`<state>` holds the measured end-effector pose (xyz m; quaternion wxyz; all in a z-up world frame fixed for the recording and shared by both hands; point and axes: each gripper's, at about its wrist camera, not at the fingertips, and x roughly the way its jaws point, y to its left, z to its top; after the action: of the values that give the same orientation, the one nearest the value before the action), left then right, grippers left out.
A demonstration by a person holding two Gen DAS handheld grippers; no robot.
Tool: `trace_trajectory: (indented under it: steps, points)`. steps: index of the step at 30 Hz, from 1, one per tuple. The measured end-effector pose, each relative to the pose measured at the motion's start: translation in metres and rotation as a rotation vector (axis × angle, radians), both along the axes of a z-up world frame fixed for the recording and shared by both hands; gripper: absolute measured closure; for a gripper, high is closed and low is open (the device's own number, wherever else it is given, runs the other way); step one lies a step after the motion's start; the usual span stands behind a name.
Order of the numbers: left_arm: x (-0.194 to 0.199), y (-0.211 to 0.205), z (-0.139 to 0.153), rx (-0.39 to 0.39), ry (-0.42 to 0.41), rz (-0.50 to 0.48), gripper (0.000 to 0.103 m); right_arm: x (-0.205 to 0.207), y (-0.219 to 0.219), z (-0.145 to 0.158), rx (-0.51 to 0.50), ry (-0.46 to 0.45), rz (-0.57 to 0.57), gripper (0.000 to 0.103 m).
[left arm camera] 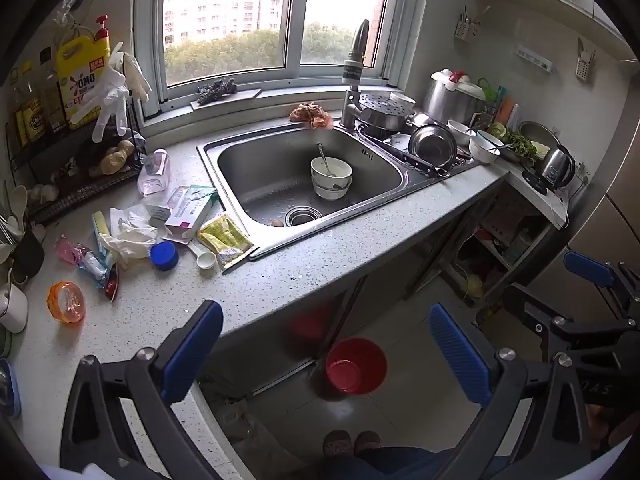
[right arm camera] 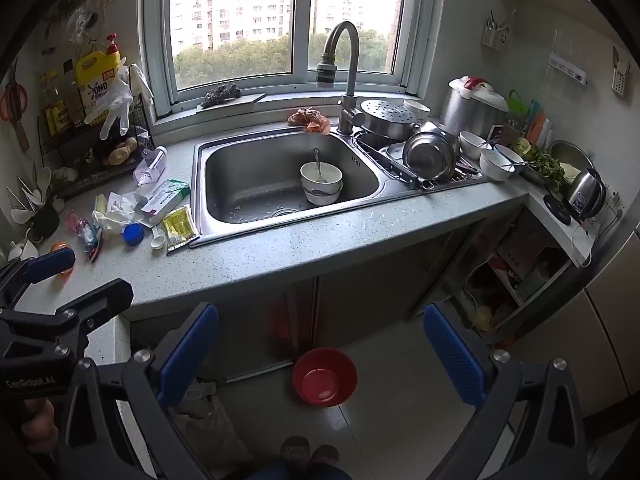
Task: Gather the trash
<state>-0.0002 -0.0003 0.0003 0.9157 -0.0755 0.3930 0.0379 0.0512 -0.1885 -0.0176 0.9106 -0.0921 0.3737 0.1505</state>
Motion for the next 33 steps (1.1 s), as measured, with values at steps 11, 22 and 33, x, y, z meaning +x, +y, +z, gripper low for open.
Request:
trace_trajectory:
  steps: [11, 22, 33]
  points:
    - [0.001, 0.003, -0.006, -0.023, 0.002, -0.005, 0.0, 0.0, 0.005, -0.003, -0.018, -0.004, 0.002, 0.0]
    - [0.001, 0.007, -0.006, -0.021, 0.005, -0.003, 0.0, 0.002, 0.005, -0.001, -0.013, 0.017, 0.011, 0.0]
    - [0.0, 0.008, -0.006, -0.02, 0.006, -0.002, 0.0, 0.002, 0.006, -0.003, -0.012, 0.022, 0.016, 0.0]
